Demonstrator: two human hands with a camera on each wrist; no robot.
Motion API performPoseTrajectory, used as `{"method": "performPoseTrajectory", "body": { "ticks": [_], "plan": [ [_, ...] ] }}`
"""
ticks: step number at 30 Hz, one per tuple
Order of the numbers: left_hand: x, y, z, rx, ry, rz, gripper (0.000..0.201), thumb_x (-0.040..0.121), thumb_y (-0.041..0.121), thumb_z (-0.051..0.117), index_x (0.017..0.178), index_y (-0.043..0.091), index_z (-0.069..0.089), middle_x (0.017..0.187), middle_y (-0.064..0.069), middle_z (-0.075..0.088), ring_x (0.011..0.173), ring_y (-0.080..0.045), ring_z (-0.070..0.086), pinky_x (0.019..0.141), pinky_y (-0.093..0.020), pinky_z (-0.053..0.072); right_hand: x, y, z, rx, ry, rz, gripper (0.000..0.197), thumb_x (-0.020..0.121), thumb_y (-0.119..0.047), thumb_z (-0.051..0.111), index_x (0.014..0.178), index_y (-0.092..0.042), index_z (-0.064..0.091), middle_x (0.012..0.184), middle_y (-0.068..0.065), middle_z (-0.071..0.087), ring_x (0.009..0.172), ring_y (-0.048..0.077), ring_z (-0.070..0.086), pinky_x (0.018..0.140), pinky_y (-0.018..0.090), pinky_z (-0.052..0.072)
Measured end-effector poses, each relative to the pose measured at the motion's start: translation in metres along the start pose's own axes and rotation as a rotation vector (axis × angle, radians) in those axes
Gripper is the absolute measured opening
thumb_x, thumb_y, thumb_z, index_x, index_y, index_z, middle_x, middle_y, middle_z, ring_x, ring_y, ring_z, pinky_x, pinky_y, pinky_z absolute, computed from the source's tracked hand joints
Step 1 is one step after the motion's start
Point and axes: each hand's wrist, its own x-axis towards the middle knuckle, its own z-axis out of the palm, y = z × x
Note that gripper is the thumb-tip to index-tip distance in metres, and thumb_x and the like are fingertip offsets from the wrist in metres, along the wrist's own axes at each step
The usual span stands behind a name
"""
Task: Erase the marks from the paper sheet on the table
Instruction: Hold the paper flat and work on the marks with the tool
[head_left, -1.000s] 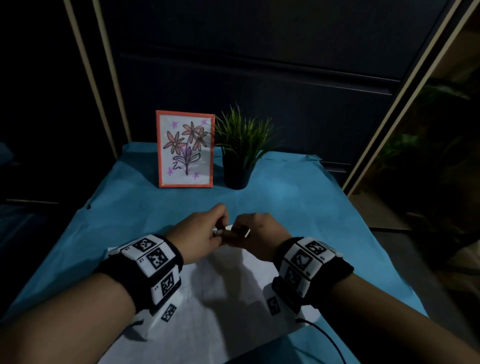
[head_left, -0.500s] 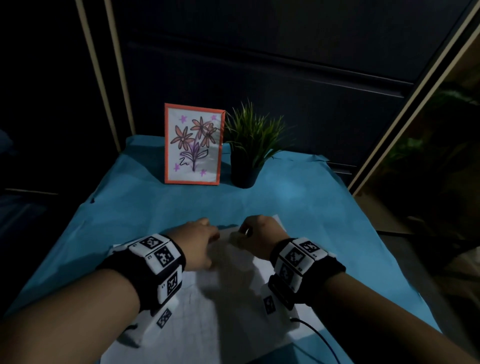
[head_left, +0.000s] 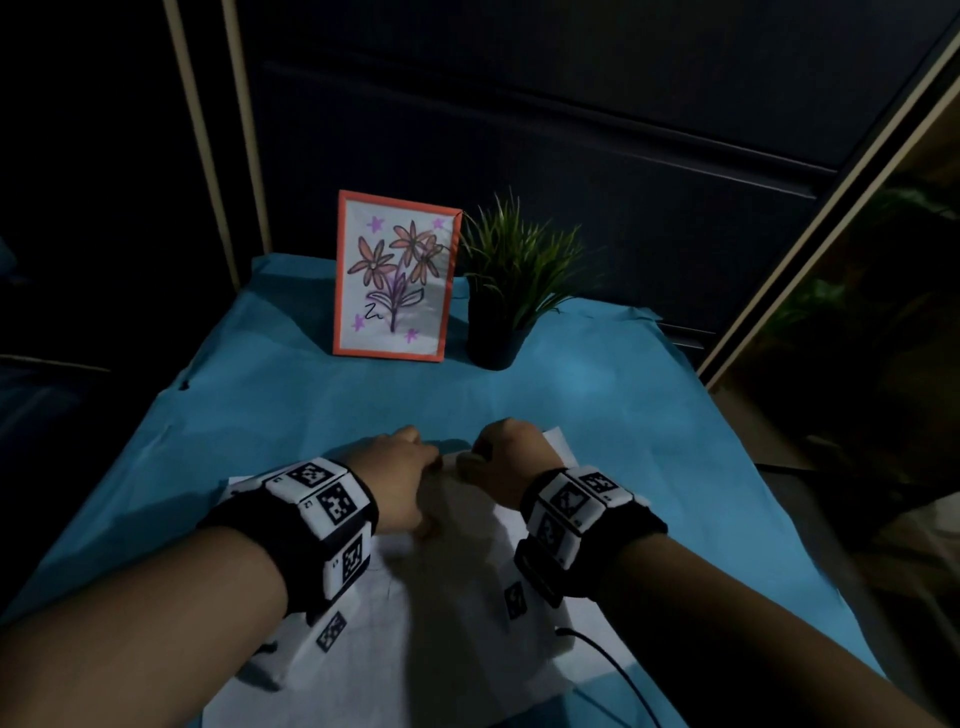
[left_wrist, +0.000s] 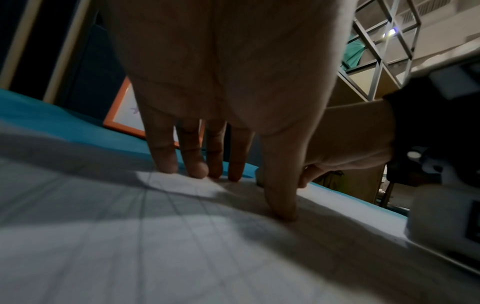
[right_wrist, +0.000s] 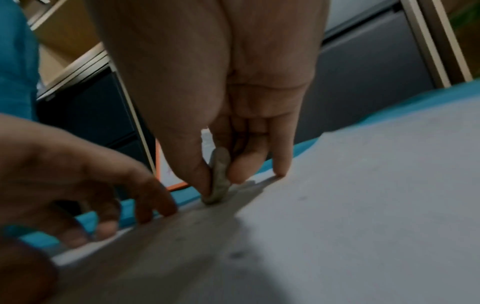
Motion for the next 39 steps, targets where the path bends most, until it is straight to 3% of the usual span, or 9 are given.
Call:
{"method": "performPoseTrajectory", "body": {
  "ticks": [5,11,17,20,23,29,34,37,39],
  "plan": [
    [-0.001,0.002,0.0,0.014,-0.006,0.004,0.066,0.079,0.045,0.074,0.136,0.024,0.046,0.126,0.0,0.042,0.115,-0.021,0.049,0.09,-0.031,0.043,0.007,0.017,-0.002,-0.009,0.071,0.103,0.03,0.084,-0.03,0.064,0.096,-0.003,0.065,0.102,0.017,0.064,0.096,0.033,0.061,0.073,0.031,0.049],
    [-0.001,0.002,0.0,0.013,-0.012,-0.014,0.046,0.075,0.039,0.075,0.112,0.02,0.055,0.103,0.002,0.036,0.107,-0.024,0.053,0.085,-0.032,0.044,0.005,-0.001,0.007,0.022,0.018,-0.01,0.028,0.086,-0.033,0.062,0.095,-0.006,0.067,0.102,0.015,0.065,0.097,0.03,0.06,0.068,0.025,0.034],
    [-0.003,0.003,0.0,0.005,-0.005,-0.032,0.068,0.077,0.047,0.075,0.133,0.019,0.047,0.128,-0.001,0.042,0.115,-0.022,0.049,0.094,-0.034,0.044,0.008,0.018,-0.004,-0.001,0.07,0.122,0.03,0.083,-0.032,0.065,0.095,-0.005,0.066,0.098,0.014,0.064,0.095,0.031,0.061,0.066,0.028,0.041],
    [-0.006,0.004,-0.002,0.02,-0.006,-0.06,0.06,0.076,0.043,0.077,0.122,0.015,0.051,0.122,-0.004,0.043,0.11,-0.024,0.051,0.089,-0.036,0.045,0.003,0.004,-0.002,-0.058,0.047,0.037,0.032,0.087,-0.031,0.061,0.101,-0.002,0.067,0.106,0.017,0.064,0.101,0.031,0.06,0.074,0.031,0.044],
    [-0.007,0.004,-0.002,0.04,-0.017,-0.071,0.051,0.075,0.041,0.075,0.115,0.016,0.053,0.115,-0.005,0.042,0.11,-0.028,0.049,0.089,-0.038,0.045,0.001,-0.009,0.008,0.006,0.018,-0.026,0.029,0.085,-0.03,0.062,0.092,-0.003,0.067,0.099,0.018,0.065,0.095,0.032,0.061,0.066,0.026,0.035],
    [-0.018,0.005,0.002,0.105,-0.025,-0.084,0.063,0.08,0.06,0.063,0.134,0.03,0.049,0.123,-0.003,0.039,0.117,-0.027,0.042,0.088,-0.033,0.039,0.0,0.018,-0.006,0.029,0.065,0.104,0.025,0.083,-0.029,0.065,0.089,-0.005,0.068,0.097,0.016,0.066,0.094,0.03,0.061,0.067,0.023,0.036],
    [-0.02,0.003,0.002,0.096,-0.053,-0.092,0.052,0.082,0.055,0.063,0.123,0.024,0.054,0.121,-0.006,0.037,0.116,-0.032,0.041,0.096,-0.039,0.042,-0.005,-0.004,0.01,0.05,0.023,-0.02,0.018,0.083,-0.028,0.064,0.08,-0.01,0.066,0.084,0.013,0.063,0.079,0.024,0.055,0.065,0.023,0.033],
    [-0.02,0.003,0.004,0.107,-0.046,-0.082,0.065,0.083,0.06,0.06,0.137,0.028,0.045,0.125,-0.007,0.035,0.118,-0.032,0.039,0.096,-0.037,0.041,-0.004,0.009,0.004,0.023,0.044,0.061,0.021,0.083,-0.029,0.066,0.084,-0.008,0.066,0.086,0.012,0.062,0.084,0.028,0.059,0.065,0.023,0.034],
    [-0.02,0.003,0.004,0.105,-0.043,-0.082,0.069,0.083,0.062,0.059,0.141,0.028,0.042,0.126,-0.008,0.035,0.119,-0.032,0.037,0.096,-0.038,0.041,-0.004,0.017,-0.004,0.031,0.058,0.101,0.019,0.083,-0.027,0.066,0.082,-0.008,0.065,0.081,0.009,0.057,0.079,0.025,0.054,0.064,0.024,0.034]
  ]
}}
